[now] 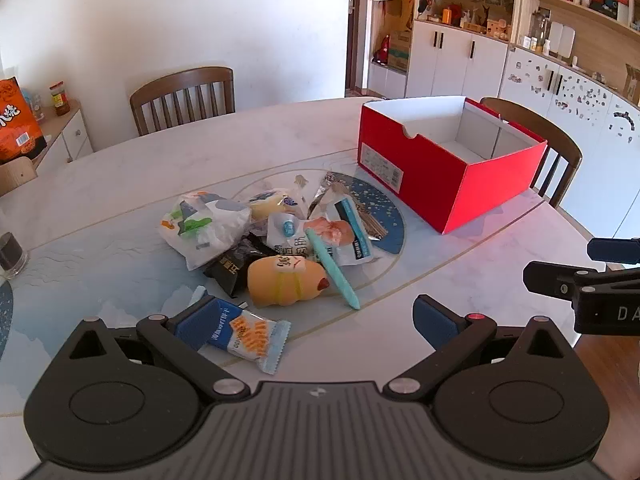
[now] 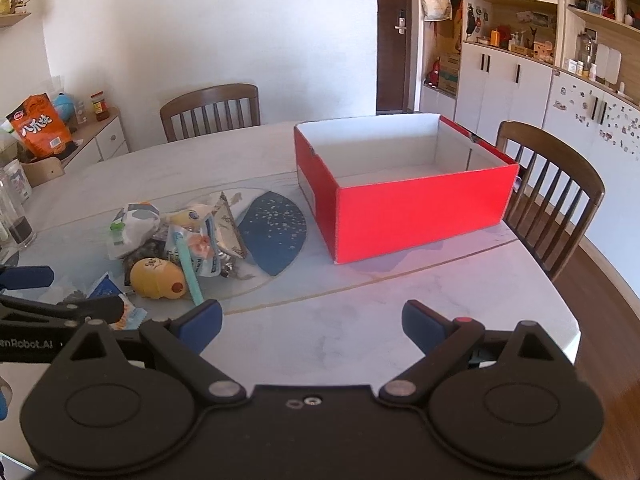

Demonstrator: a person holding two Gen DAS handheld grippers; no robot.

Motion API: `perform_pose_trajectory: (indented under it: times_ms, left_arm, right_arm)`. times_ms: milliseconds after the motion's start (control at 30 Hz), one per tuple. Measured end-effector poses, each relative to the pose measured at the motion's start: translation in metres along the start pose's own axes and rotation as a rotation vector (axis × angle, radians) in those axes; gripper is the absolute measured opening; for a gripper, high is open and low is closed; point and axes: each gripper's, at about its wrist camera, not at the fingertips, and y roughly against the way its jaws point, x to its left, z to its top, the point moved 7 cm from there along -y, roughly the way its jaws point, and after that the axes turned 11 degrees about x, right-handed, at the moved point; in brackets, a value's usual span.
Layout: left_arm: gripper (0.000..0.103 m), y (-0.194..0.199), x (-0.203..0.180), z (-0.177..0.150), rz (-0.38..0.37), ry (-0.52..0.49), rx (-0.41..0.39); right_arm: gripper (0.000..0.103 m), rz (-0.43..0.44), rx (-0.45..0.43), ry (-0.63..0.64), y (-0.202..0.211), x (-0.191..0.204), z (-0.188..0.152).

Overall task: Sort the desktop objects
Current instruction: 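Move the left tool toward the black seaweed packet in front of the pile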

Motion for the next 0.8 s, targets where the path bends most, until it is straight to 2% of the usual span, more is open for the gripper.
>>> perform_pose_trajectory:
  times_ms: [367, 533, 800]
  left_arm:
    - [0.103, -0.005, 0.016, -0.002, -0.046, -0.023, 0.006]
    - [0.103, -0.006, 0.025, -0.003, -0.034, -0.042, -0.009]
    - [0.102, -0.011, 0.05, -0.001, -0.025, -0.027, -0.038]
  right_arm:
    - [0.097, 0.05, -0.021, 0.054, -0.004, 0.026, 0.007]
    - [0.097, 0.091, -0.027, 0.081, -0.007, 0.041, 0.01]
    - [0.096, 0.102, -0.016, 0.088, -0.021, 0.058, 0.019]
